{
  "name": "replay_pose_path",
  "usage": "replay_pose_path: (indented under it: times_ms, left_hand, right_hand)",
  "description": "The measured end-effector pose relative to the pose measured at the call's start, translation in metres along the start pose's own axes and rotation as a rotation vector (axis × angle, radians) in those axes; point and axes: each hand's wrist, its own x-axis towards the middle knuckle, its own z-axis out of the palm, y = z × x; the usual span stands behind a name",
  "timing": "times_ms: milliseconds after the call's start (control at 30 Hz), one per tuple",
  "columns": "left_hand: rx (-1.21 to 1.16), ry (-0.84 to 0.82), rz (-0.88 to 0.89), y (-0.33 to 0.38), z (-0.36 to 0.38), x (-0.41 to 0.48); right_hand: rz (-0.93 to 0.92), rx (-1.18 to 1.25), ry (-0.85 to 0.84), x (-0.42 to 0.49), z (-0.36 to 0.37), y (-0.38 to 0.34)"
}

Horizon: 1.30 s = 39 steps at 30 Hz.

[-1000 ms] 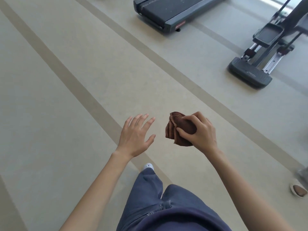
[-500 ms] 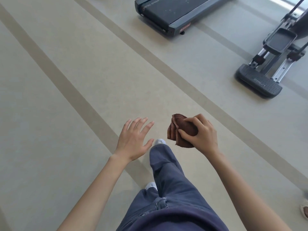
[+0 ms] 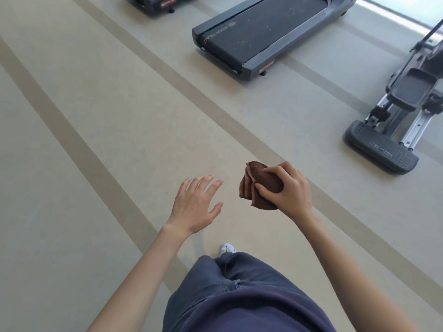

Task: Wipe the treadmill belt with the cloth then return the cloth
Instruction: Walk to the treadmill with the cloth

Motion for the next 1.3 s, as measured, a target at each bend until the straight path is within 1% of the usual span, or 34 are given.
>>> replay_pose_path:
  times_ms: [200, 367, 467, 600, 767, 933, 1100, 1300]
  left_hand:
    - [-0.009, 0.016, -0.002, -0.026, -0.014, 0.076]
    - [-0.011, -0.044, 0.046, -0.062, -0.009, 0.147]
    - [0.004, -0.063, 0.102, -0.089, -0.014, 0.202]
    - [0.044, -0.051, 0.215, -0.117, -0.040, 0.281]
    - [0.098, -0.012, 0.377, -0.140, -0.064, 0.368]
    - [0.056, -0.029, 0.381, -0.147, -0.063, 0.435]
    - [0.050, -0.060, 0.421, -0.140, -0.049, 0.499]
    - [0.064, -0.070, 0.351, -0.114, -0.039, 0.590]
  right_hand:
    - [0.028, 0.023, -0.005, 0.070, 0.022, 0.014]
    - [0.061, -0.011, -0.004, 0.127, 0.051, 0.029]
    - [0.122, -0.018, 0.006, 0.174, 0.063, 0.036]
    - [0.173, -0.043, 0.065, 0.246, 0.063, 0.035]
    - [0.248, -0.066, 0.197, 0.320, 0.063, 0.044]
    - [0.308, -0.071, 0.225, 0.360, 0.072, 0.065]
    - [0.349, -0.069, 0.181, 0.405, 0.077, 0.104]
    - [0.294, -0.060, 0.109, 0.488, 0.062, 0.175]
